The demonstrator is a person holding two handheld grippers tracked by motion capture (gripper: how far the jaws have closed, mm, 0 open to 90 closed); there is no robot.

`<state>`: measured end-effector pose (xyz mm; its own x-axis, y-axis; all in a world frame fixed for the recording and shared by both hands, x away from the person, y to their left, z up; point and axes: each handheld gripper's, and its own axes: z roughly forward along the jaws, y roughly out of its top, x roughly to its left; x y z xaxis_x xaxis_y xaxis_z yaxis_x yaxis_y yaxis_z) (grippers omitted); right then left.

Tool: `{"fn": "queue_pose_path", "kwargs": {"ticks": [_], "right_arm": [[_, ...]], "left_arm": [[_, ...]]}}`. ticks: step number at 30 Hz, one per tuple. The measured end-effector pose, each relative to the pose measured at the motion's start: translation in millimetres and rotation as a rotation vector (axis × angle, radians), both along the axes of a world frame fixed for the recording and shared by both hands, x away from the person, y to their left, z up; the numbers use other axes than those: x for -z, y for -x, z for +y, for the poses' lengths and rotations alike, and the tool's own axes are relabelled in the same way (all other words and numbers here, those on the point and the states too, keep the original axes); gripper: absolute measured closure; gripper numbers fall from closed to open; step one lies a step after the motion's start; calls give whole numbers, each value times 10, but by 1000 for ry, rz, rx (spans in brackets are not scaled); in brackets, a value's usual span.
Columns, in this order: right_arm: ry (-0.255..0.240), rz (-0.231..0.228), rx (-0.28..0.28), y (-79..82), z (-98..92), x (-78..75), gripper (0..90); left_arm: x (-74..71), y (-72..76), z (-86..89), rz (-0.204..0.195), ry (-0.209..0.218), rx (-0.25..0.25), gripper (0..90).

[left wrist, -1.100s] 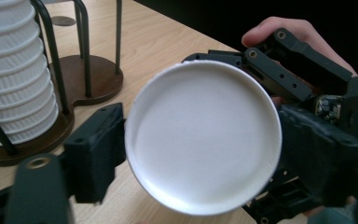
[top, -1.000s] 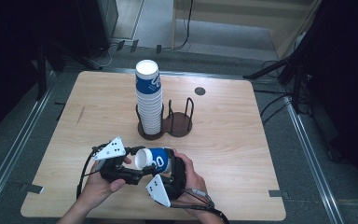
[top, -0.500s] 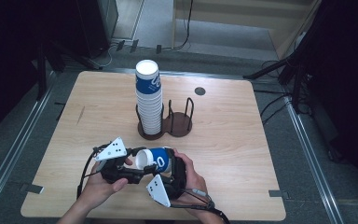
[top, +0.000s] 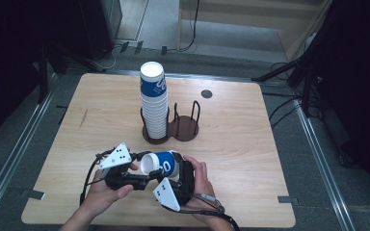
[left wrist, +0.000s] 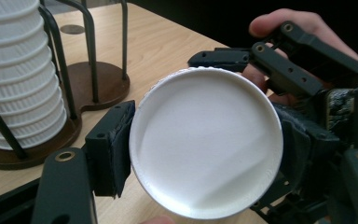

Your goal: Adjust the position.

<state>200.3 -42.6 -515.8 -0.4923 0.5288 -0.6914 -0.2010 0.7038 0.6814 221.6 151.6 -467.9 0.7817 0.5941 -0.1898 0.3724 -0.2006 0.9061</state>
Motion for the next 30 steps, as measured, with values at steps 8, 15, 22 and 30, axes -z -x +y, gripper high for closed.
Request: {"fn": "queue_pose_path", "kwargs": {"ticks": [8,15,22,30], "right_arm": [[-69,36,-13,8,-49,-97,71],[-107,52,-14,-3,-108,-154,71],[-189,73,-7,-28,-197,-257,71],[-301,113,-3,-53,-314,-365,12]], "left_arm": [[-6,-3,34,-43,-18,-50,293],[-30,-1,83,-69,-2,-81,294],[-53,-14,156,-76,32,-131,294],[-68,-19,210,-78,101,-150,293]]}}
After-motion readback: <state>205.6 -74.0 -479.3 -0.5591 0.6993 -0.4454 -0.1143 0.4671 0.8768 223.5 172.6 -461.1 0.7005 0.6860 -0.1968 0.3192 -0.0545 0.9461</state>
